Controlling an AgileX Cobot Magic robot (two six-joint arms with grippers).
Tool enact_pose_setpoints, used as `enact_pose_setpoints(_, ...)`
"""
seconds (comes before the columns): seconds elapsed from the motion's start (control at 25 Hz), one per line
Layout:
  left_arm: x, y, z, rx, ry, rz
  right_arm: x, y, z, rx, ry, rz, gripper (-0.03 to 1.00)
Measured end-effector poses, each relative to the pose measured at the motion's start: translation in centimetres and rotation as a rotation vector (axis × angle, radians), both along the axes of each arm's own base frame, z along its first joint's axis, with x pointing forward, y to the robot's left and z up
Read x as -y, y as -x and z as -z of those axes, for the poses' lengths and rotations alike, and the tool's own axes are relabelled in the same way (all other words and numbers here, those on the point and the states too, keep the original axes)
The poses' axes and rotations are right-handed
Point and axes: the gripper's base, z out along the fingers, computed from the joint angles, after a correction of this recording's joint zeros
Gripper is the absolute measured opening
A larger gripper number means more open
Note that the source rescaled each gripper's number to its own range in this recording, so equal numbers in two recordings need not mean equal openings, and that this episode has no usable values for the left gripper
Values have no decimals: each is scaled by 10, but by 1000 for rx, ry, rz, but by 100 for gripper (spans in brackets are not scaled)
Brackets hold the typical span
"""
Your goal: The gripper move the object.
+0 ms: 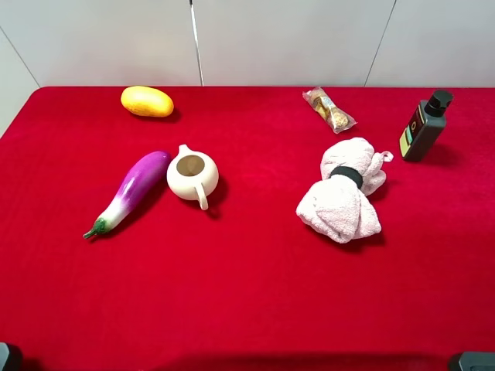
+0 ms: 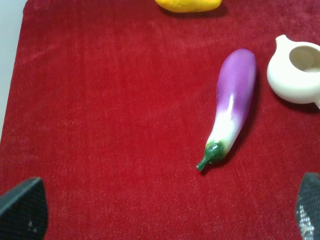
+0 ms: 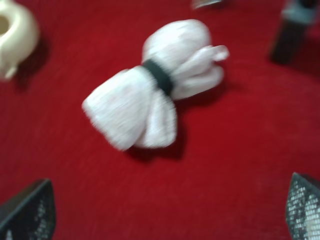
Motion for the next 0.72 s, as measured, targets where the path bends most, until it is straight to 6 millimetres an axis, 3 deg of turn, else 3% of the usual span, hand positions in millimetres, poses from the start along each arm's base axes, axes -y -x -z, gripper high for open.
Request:
enact_pose_setpoints(0.32,0,0,0,0,0,0,15,29,17,168,47,219,100)
enact_pose_setpoints(0.72,0,0,0,0,0,0,13,51,44,297,71,308,100)
